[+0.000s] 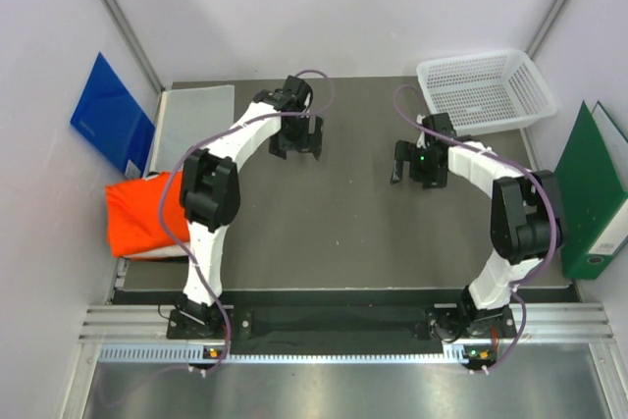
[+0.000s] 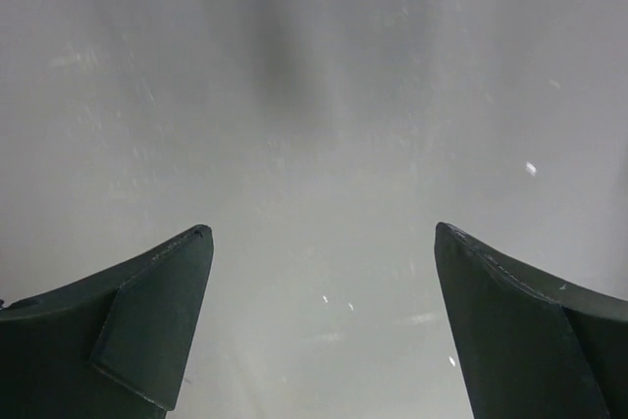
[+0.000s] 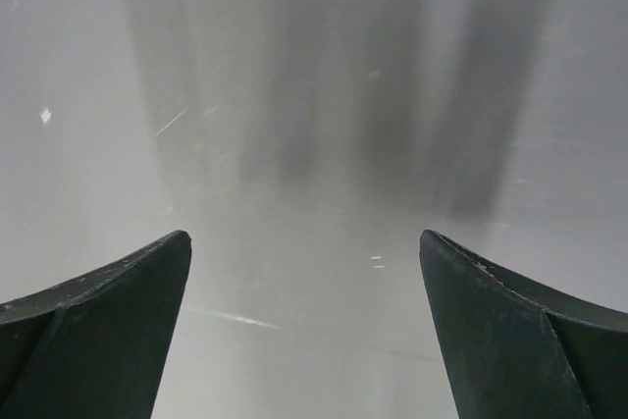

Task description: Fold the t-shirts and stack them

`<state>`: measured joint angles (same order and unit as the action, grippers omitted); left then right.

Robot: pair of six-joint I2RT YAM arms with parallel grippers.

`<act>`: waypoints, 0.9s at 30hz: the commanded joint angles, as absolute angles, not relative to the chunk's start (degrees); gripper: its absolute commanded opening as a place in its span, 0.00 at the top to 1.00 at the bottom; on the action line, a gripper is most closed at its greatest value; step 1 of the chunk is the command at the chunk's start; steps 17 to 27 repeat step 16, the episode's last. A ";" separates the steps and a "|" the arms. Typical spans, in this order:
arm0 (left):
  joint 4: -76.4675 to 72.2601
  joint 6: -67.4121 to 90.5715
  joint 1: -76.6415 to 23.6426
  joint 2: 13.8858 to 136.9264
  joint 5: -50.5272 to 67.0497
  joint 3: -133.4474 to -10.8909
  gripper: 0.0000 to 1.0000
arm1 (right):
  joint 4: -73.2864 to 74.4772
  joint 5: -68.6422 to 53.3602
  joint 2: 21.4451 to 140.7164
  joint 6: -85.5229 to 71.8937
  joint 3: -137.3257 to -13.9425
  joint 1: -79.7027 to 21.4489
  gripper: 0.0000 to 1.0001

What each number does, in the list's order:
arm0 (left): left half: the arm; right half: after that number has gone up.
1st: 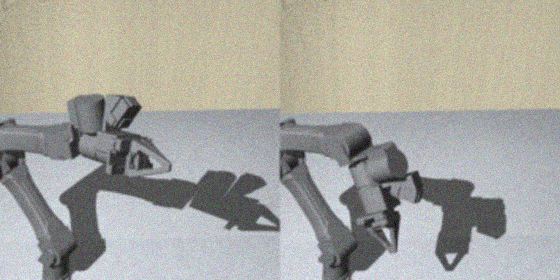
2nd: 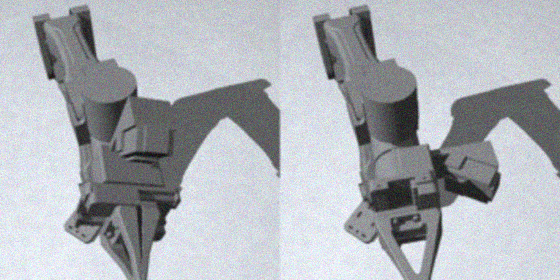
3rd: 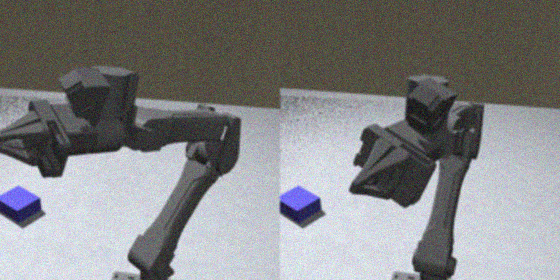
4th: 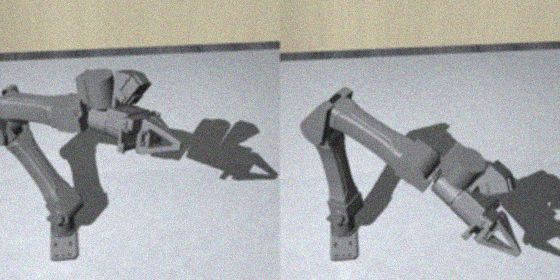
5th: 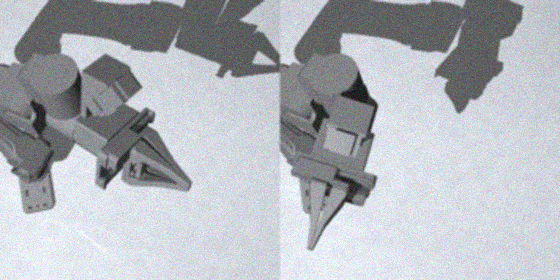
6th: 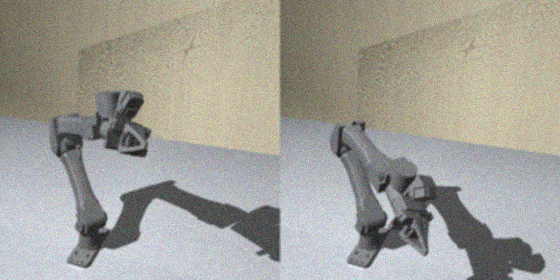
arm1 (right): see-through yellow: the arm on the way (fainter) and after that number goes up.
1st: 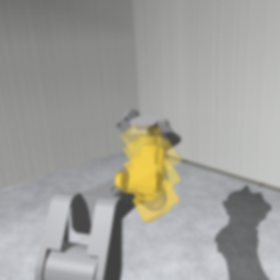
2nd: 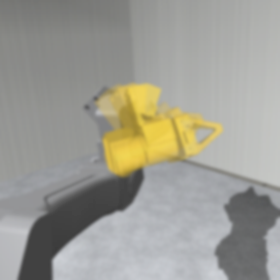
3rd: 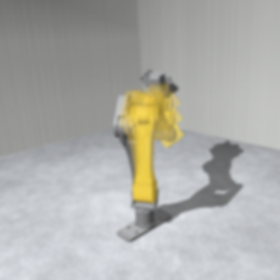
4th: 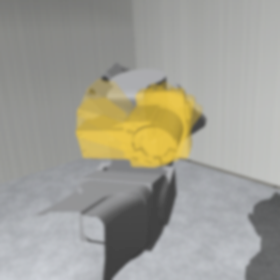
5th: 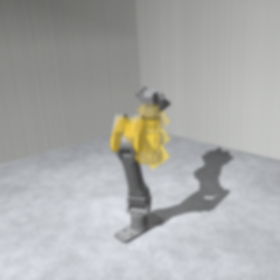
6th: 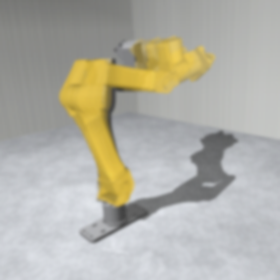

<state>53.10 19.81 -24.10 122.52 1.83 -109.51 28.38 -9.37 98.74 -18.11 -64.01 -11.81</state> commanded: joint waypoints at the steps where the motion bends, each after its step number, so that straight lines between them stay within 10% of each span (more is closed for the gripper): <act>1: 57.39 16.62 -23.55 125.24 -3.86 -114.34 0.01 | 29.80 -0.27 95.80 -15.04 -68.64 -11.51 0.00; 27: 54.24 11.70 -21.53 127.80 -5.36 -111.63 0.01 | 29.53 5.54 99.31 -13.71 -76.38 -11.43 0.00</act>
